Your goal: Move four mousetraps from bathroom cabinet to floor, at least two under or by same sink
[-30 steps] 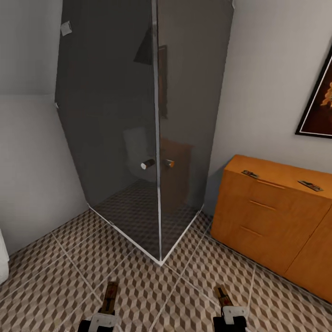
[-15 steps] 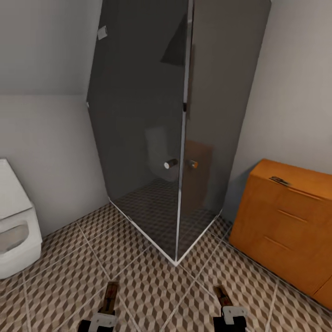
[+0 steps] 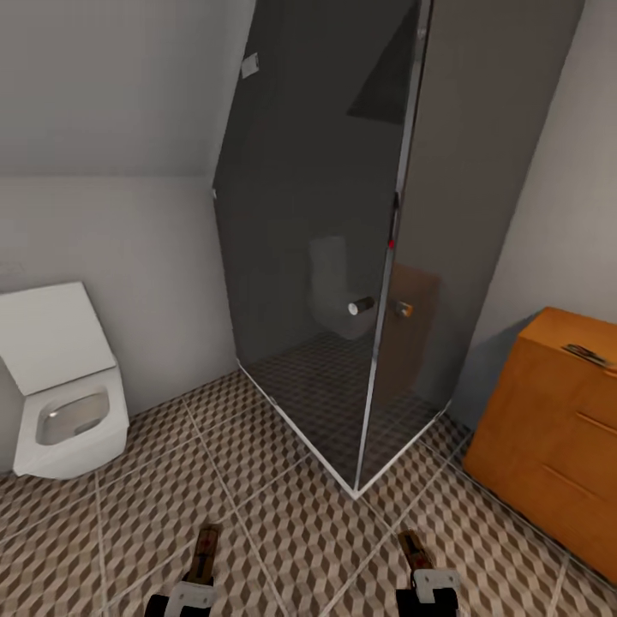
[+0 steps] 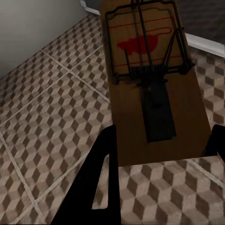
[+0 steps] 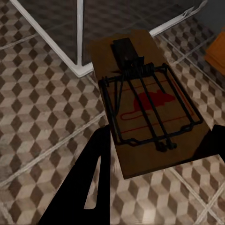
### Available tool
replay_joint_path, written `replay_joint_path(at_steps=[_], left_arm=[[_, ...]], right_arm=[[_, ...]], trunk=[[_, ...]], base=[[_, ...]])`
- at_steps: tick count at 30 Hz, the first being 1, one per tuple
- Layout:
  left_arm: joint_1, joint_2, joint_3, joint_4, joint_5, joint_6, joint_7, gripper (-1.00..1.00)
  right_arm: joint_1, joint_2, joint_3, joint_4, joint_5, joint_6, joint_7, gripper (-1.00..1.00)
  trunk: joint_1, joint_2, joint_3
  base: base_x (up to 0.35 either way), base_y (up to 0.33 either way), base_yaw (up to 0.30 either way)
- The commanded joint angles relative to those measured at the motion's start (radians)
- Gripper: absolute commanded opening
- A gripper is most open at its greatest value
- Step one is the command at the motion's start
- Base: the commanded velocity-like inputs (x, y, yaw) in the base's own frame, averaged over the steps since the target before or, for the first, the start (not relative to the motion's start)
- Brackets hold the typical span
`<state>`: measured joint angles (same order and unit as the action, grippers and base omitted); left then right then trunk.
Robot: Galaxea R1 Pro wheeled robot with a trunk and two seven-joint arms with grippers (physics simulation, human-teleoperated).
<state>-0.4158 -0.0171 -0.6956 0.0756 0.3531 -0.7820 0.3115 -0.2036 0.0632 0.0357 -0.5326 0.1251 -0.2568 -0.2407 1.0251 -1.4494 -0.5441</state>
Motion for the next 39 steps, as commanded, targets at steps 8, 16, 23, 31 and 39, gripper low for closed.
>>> replay_joint_path(at_steps=[8, 16, 23, 31, 39], left_arm=[[-0.002, -0.001, -0.008, 0.004, 0.003, -0.003, 0.004, -1.00], [-0.001, -0.001, -0.008, 0.004, 0.003, -0.003, 0.004, -1.00], [-0.001, -0.001, -0.008, 0.004, 0.003, -0.004, 0.004, -1.00], [-0.001, -0.001, -0.008, 0.004, 0.003, -0.003, 0.004, -1.00], [-0.001, -0.001, -0.008, 0.004, 0.003, -0.004, 0.004, -1.00]], right_arm=[[0.000, 0.000, 0.003, 0.000, 0.008, 0.001, -0.008, -1.00], [0.000, 0.000, 0.003, 0.000, 0.008, 0.001, -0.008, -1.00], [0.000, 0.000, 0.003, 0.002, 0.008, 0.001, -0.008, -1.00], [0.000, 0.000, 0.003, 0.002, 0.008, 0.001, -0.008, -1.00], [0.000, 0.000, 0.003, 0.002, 0.008, 0.001, -0.008, -1.00]], trunk=[[0.000, -0.001, -0.001], [0.000, -0.001, -0.001], [0.000, -0.001, -0.001], [0.000, -0.001, -0.001], [0.000, -0.001, -0.001]], base=[[0.000, 0.000, 0.290], [0.000, 0.000, 0.290], [-0.122, 0.094, 0.290], [-0.231, 0.188, 0.290], [-0.185, 0.144, 0.290]])
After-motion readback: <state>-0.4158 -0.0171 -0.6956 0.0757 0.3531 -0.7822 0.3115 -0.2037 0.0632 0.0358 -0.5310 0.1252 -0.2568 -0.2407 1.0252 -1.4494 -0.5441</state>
